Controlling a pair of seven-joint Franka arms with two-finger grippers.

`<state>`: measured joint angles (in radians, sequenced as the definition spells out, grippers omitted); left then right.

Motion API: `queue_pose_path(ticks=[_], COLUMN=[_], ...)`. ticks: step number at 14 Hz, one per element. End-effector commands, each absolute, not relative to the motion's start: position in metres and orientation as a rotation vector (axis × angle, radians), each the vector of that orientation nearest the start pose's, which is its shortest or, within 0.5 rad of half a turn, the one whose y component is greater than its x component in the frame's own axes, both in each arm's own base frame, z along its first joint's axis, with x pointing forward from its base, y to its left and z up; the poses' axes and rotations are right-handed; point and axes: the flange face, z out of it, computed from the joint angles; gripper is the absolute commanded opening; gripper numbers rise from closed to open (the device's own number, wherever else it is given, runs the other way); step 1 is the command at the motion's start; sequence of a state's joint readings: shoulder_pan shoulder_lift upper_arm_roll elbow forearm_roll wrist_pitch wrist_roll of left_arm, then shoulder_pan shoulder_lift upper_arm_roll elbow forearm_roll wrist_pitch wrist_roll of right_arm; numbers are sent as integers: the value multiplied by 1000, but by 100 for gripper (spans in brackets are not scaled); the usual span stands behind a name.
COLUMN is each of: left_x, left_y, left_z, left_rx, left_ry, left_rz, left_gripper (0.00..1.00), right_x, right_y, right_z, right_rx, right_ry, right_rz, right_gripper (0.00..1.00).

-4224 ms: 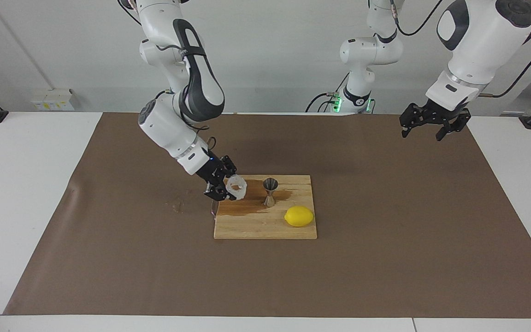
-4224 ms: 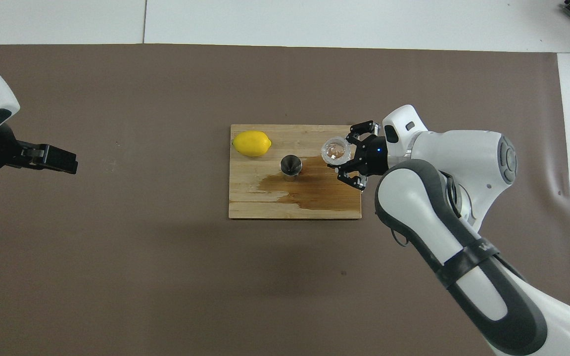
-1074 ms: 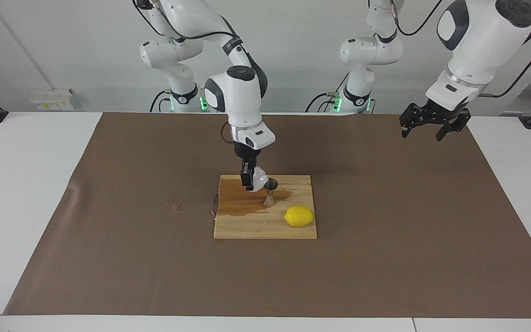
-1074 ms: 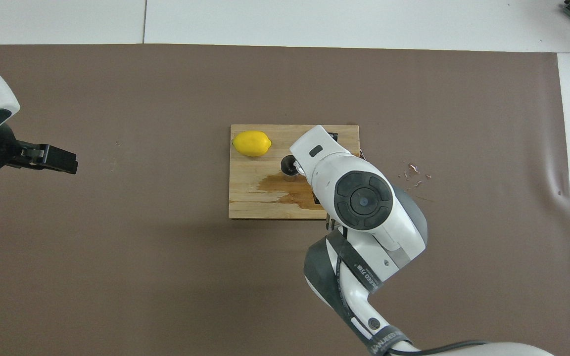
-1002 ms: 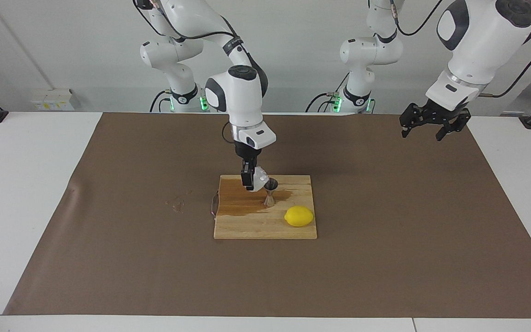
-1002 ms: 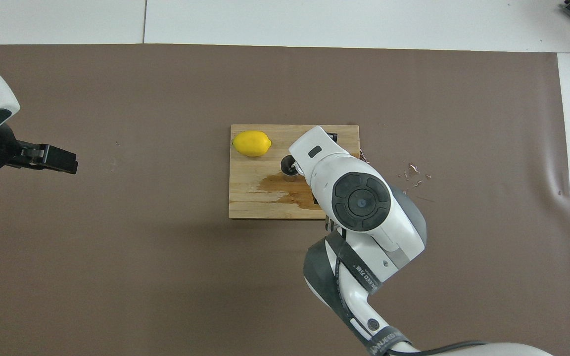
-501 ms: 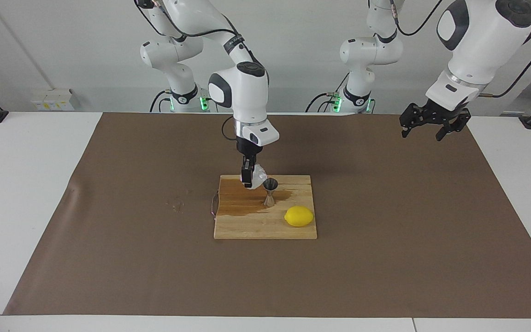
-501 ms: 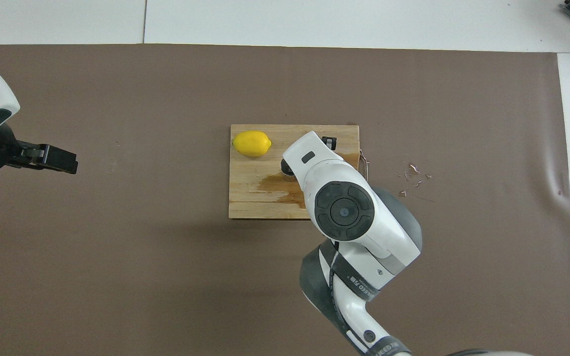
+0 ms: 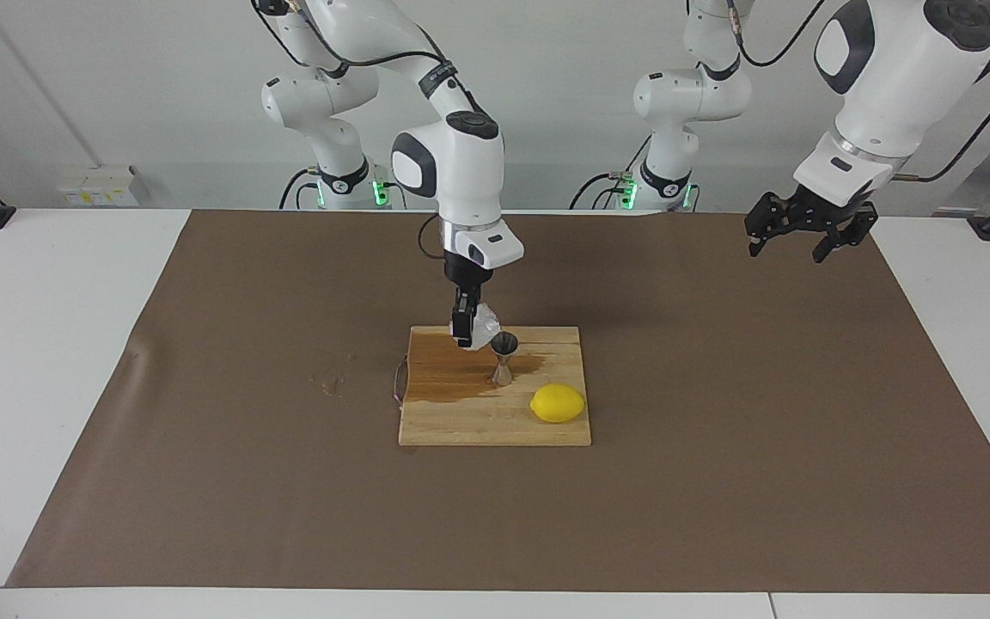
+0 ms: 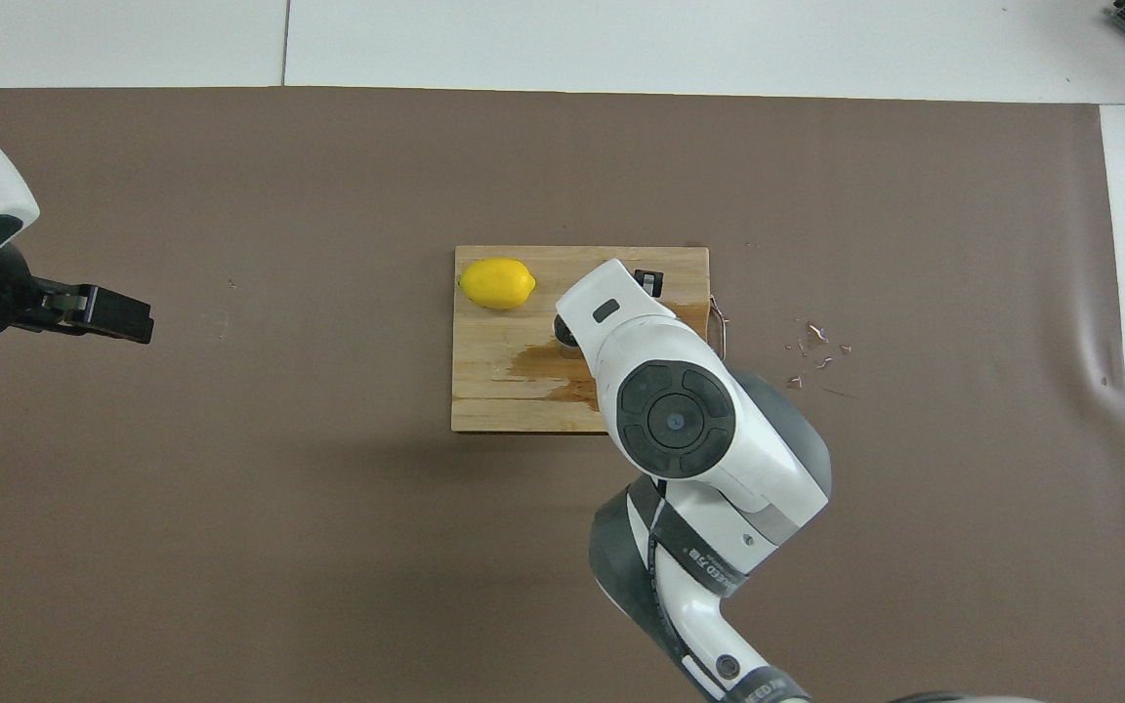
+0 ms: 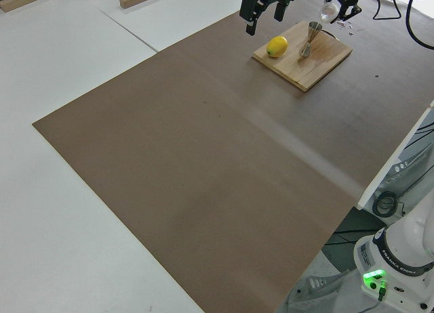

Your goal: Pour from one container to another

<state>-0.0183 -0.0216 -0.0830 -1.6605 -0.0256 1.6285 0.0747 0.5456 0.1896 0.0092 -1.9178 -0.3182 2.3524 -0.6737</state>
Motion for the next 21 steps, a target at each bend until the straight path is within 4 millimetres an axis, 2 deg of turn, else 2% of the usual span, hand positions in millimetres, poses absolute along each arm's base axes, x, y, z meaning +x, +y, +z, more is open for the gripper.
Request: queue_pose_path(ticks=[1,10,16,21], left_x=[547,547,547,547], left_y=[-57,-57,-57,-57], left_z=[603,603,603,602], left_rx=[-3142,-3142,-3142,-3141], left_ry=[284,286,286,286], left_rz=[17,17,17,20], left_gripper=[100,100,100,100], right_x=[531,535,538,551], right_y=[324,326,318,289], right_z=[427,433,451,463], right_rx=[-2601,-2641,-2664,-2660], right_ry=[-2204,-2117,-2011,-1835], right_rz=[-388,-433,-490,-509], right_gripper=[35,33,33,33])
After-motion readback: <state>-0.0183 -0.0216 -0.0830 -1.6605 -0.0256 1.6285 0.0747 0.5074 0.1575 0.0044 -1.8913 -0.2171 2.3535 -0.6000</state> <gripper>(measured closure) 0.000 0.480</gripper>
